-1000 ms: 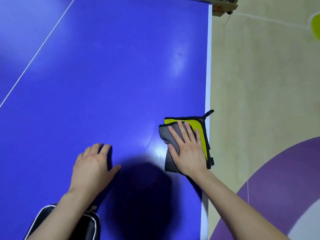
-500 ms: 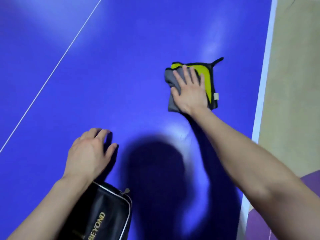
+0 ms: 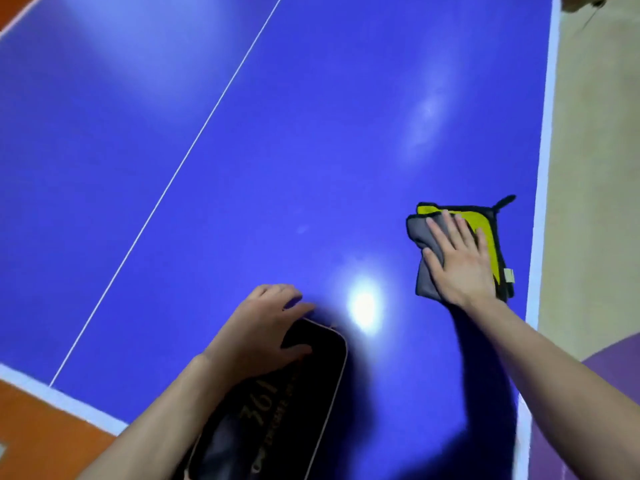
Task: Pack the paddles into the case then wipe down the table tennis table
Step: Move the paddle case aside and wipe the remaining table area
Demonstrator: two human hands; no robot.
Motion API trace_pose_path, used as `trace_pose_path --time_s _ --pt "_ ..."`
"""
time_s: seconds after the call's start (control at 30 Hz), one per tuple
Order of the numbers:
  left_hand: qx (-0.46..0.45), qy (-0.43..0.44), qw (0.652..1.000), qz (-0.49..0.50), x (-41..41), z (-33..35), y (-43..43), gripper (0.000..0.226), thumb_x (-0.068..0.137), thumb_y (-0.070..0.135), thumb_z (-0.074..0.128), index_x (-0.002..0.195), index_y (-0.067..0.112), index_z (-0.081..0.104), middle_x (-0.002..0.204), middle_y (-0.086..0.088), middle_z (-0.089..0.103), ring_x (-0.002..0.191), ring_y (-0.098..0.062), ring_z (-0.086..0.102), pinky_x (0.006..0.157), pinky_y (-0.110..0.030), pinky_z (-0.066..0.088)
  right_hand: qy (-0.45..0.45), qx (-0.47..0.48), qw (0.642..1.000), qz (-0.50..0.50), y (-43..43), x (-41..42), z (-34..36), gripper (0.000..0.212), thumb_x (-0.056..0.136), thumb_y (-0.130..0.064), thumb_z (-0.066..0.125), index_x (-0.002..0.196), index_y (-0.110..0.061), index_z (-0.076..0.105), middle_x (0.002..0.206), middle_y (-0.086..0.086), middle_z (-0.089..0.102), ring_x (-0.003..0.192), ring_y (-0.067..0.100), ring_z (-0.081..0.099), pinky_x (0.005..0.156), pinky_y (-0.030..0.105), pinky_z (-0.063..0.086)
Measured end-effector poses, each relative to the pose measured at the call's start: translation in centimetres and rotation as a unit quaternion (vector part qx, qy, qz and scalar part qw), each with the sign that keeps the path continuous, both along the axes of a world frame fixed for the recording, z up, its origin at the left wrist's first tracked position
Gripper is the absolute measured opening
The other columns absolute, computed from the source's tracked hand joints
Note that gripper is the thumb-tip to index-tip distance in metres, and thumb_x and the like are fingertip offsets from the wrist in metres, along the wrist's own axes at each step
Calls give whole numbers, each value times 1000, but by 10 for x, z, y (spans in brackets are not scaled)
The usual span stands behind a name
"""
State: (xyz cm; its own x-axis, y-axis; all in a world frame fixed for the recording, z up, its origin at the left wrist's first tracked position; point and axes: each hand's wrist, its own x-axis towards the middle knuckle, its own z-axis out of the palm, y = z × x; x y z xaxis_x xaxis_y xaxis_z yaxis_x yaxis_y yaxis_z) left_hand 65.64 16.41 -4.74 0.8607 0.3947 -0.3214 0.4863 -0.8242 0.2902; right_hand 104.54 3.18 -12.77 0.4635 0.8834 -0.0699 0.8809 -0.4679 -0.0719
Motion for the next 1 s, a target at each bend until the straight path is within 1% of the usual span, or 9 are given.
trace_pose_path --time_s 0.1,0.2,0.37,0.47,0.53,0.67,0.8,0.87,1.0 --pt "-4 -9 1000 -24 -35 -14 -1 81 83 66 65 154 29 51 148 -4 58 135 -27 56 111 -45 46 18 3 993 -116 50 -26 -5 71 108 -61 18 174 -34 19 184 -2 4 169 23 2 134 61 2" --pt "1 -31 999 -12 -64 -26 -4 92 83 64 65 163 29 38 162 -6 49 146 -28 49 116 -46 45 27 7 992 -127 123 -67 -3 75 104 -59 17 174 -32 19 184 0 6 169 26 5 133 65 5" --pt "5 -45 999 13 -82 -36 -1 97 83 65 73 165 30 37 165 -6 46 148 -28 48 114 -45 48 11 22 986 162 191 -202 0 70 107 -57 25 172 -34 28 183 -3 13 169 23 9 134 61 9" --pt "-16 -42 999 28 -78 -34 1 98 82 63 79 165 33 36 166 -3 45 149 -26 46 113 -45 48 26 34 965 257 155 -187 -2 62 111 -55 34 171 -37 32 182 -6 18 169 20 12 136 55 10" --pt "-37 -35 998 40 -75 -32 2 98 82 61 80 165 36 35 166 0 44 150 -24 43 114 -45 46 22 45 976 214 101 -139 -4 62 111 -52 39 171 -37 32 182 -7 19 169 19 13 135 54 13" --pt "-63 -32 996 53 -74 -28 3 95 83 61 77 165 37 34 164 5 43 150 -19 41 113 -43 48 4 39 998 -41 -37 -54 -3 64 109 -54 32 171 -35 33 182 -4 20 168 23 16 132 59 18" --pt "-38 -28 996 79 -80 -22 2 90 78 58 83 157 37 44 145 12 53 132 -17 51 98 -39 53 14 36 958 -284 -48 -73 -6 69 105 -53 28 171 -33 32 182 0 18 169 24 10 133 63 8" --pt "-21 -9 995 97 -91 -18 1 88 77 59 83 153 37 45 135 13 54 124 -18 54 91 -38 52 14 43 961 -272 -18 -117 -6 69 104 -50 33 171 -32 32 182 0 18 169 24 10 133 64 7" --pt "25 43 992 116 -124 -7 -2 92 76 63 84 153 32 43 125 5 57 119 -25 57 87 -41 50 -6 48 998 -44 15 -214 -6 68 107 -47 42 172 -32 31 182 -1 17 169 24 10 134 61 13"
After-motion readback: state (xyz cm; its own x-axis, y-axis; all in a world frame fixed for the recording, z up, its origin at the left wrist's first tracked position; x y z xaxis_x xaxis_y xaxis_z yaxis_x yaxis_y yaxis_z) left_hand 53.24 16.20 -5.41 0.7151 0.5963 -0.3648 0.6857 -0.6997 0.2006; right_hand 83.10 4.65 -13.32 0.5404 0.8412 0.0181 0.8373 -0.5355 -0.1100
